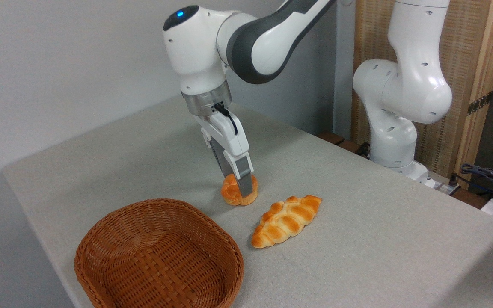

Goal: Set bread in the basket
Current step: 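Lift the round roll and carry it toward the wicker basket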

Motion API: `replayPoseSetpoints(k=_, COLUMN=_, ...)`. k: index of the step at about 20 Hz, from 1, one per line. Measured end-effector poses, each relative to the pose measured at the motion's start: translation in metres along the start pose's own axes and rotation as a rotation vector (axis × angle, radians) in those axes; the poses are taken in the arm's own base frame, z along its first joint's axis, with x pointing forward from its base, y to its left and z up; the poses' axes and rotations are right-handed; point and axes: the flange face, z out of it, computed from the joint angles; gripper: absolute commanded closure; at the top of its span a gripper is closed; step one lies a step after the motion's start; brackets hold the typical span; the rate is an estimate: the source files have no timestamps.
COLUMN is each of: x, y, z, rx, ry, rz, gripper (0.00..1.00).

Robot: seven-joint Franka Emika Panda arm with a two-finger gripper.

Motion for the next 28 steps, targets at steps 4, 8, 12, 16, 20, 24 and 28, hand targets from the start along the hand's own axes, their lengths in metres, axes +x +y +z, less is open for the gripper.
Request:
replayPoseSetpoints(k=4, x=-0.001, y=0.000, z=0.007, rx=0.013, ry=-0.003, rz=0.006, gripper=0.54)
replayPoseSetpoints(k=8, x=0.000, y=0.000, z=0.007, rx=0.015, ry=-0.003, rz=0.008, gripper=0.54)
replayPoseSetpoints(k=12, x=0.000, y=0.001, z=0.007, rx=0.015, ry=-0.004, rz=0.008, gripper=0.54)
replayPoseSetpoints(k=16, x=0.000, y=0.000, z=0.007, rx=0.016, ry=-0.004, rz=0.008, gripper=0.53)
replayPoseSetpoints(k=20, x=0.003, y=-0.006, z=-0.016, rx=0.037, ry=0.018, rz=0.004, gripper=0.53)
replayPoseSetpoints(k=24, x=-0.001, y=-0.036, z=-0.086, rx=0.058, ry=0.064, rz=-0.043, gripper=0.52)
replayPoseSetpoints(k=28, x=0.001, y=-0.078, z=-0.136, rx=0.111, ry=0.137, rz=-0.093, gripper=0.52)
